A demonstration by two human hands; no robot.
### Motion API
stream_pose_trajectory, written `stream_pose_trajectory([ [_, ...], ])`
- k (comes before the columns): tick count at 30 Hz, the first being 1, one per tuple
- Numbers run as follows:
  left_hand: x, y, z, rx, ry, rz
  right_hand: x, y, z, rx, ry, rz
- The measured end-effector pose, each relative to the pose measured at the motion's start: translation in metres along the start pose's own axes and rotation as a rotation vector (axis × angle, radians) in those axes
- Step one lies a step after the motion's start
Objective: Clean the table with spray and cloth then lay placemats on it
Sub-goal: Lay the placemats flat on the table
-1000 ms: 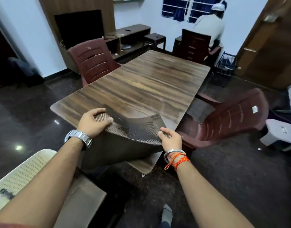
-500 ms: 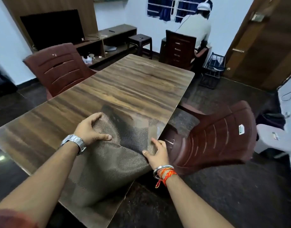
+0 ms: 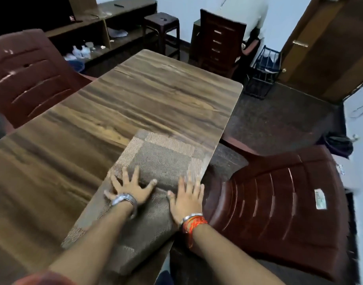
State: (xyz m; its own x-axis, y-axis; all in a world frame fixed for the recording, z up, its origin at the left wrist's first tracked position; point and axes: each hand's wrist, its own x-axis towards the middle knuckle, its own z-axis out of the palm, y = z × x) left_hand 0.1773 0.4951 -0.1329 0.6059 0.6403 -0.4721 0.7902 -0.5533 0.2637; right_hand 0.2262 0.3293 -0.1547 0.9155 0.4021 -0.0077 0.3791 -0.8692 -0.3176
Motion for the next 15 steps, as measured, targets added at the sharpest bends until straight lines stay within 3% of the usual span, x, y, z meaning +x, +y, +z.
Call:
stream_pose_trajectory([
  [2,0.010,0.013,0.021,0.055,-0.056,-0.042,0.006,0.007,0.016,-0.119,-0.079,-0.109],
  [8,0.061,0.046,0.010,0.149,-0.029,0.082,0.044,0.012,0.027,-0.115,-0.173,-0.016],
  [15,0.087,0.092,0.007,0.136,0.028,0.066,0.098,0.036,0.009,-0.115,-0.204,-0.070],
])
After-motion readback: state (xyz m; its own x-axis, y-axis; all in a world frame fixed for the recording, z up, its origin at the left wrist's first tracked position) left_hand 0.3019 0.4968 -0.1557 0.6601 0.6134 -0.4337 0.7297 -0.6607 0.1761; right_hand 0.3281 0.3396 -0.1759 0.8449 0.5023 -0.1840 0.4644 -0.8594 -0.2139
